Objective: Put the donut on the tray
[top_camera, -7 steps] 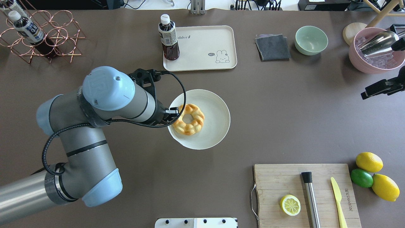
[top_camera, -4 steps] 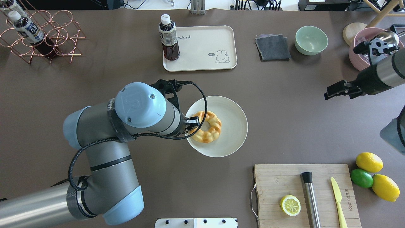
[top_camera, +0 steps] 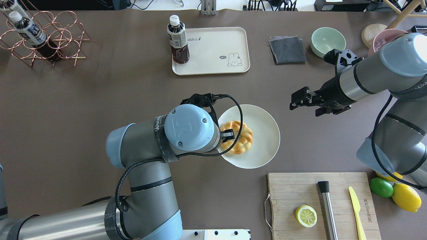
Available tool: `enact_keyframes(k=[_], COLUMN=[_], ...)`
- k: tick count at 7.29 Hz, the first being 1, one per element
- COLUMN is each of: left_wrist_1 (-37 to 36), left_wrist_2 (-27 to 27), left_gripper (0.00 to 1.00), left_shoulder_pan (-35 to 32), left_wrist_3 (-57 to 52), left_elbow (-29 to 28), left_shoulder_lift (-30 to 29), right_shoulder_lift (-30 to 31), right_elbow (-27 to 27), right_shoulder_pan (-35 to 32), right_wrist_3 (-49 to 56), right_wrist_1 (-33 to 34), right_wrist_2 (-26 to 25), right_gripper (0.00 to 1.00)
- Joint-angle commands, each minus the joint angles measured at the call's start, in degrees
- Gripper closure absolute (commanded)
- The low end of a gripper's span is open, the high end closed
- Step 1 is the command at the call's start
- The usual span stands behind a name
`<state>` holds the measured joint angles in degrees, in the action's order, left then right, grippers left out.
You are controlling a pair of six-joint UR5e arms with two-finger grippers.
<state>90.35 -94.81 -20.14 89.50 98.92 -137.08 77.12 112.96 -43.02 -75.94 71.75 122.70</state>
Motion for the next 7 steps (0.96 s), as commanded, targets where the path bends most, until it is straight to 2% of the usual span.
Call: enact_keyframes(k=[1, 3, 5, 7], left_wrist_1=[-0.3, -0.3, -0.3, -0.3], left_wrist_2=[0.5, 0.5, 0.5, 0.5], left_gripper=[1.00, 1.00, 1.00, 1.00], left_shoulder_pan=[0.3, 0.2, 0.0, -0.1], left_wrist_3=[0.3, 0.3, 0.1, 0.1], left_elbow=[0.0, 0.2, 0.2, 0.2], left_shoulder_lift=[-0.5, -0.5, -0.5, -0.3], right_shoulder_lift=[0.0, 0.2, 0.2, 0.7], right_elbow=[1.2, 1.2, 1.2, 2.3], right_shoulder_pan=[5.9, 8.5, 8.8, 8.7], right_wrist_3=[-5.2, -5.2, -5.2, -5.2], right_wrist_1=[0.2, 0.3, 0.3, 0.3], right_wrist_2=[-5.0, -7.7, -7.8, -7.7], right_gripper=[0.28, 0.32, 0.42, 0.83])
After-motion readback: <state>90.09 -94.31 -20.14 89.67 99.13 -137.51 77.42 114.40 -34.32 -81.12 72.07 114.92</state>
